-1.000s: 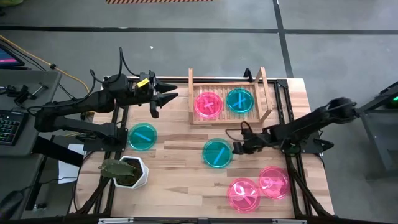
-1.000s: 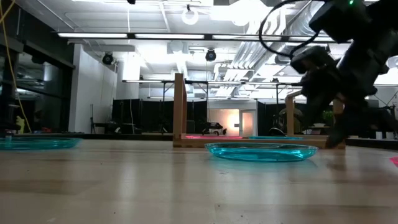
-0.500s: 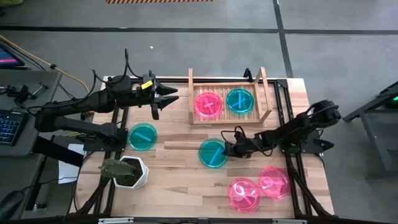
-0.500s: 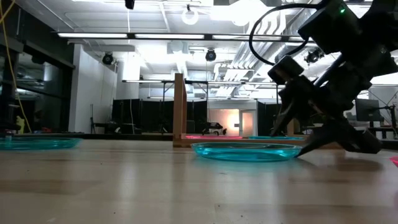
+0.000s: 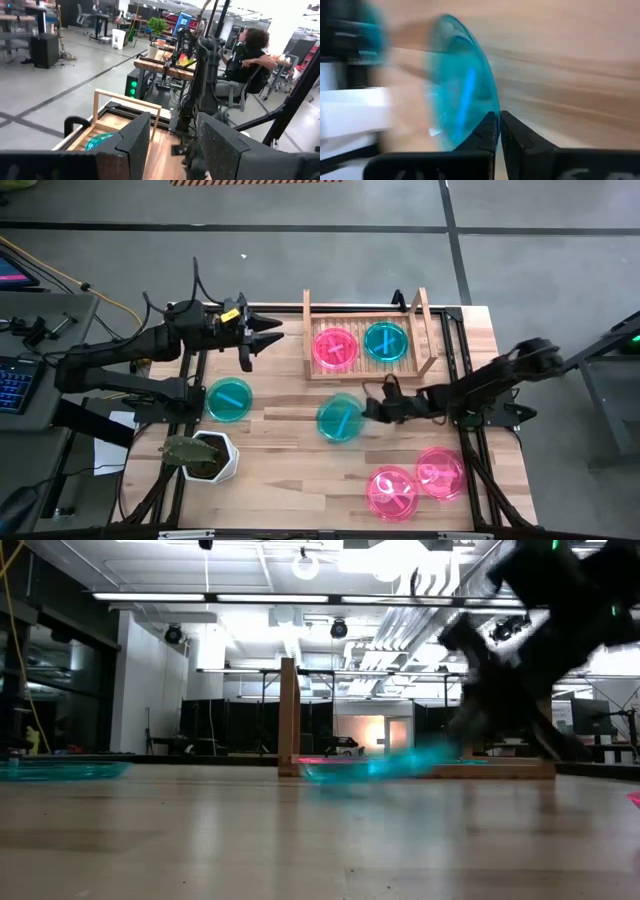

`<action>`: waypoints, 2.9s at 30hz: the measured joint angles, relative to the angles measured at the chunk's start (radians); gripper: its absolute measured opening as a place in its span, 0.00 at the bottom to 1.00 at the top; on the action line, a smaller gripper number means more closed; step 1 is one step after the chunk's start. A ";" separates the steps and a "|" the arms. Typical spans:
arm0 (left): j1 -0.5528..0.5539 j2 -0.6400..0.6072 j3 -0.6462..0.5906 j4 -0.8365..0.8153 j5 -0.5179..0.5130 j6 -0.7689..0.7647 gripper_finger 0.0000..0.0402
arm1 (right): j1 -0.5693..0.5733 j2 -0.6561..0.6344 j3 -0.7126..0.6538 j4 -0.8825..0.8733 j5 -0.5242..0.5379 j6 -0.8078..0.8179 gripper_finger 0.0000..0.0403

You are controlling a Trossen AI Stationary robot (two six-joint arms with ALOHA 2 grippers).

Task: Place and stack plates onto a shelf
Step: Stack the blue plate on top of the other blue plates on the shelf, then stack the pink plate on top of the other pink plates on the shelf

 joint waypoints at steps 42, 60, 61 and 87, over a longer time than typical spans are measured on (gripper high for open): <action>0.001 -0.025 0.001 0.021 -0.005 0.097 0.38 | -0.386 -0.029 0.237 -0.875 0.680 0.526 0.00; 0.001 -0.025 0.001 0.020 -0.005 0.097 0.38 | -0.432 -0.029 0.258 -0.967 0.550 0.285 0.00; 0.001 -0.025 0.001 0.020 -0.005 0.097 0.38 | -0.432 -0.029 0.258 -0.969 0.550 0.288 0.00; 0.001 -0.025 0.001 0.020 -0.005 0.097 0.38 | -0.412 -0.065 0.305 -0.932 0.348 0.055 0.58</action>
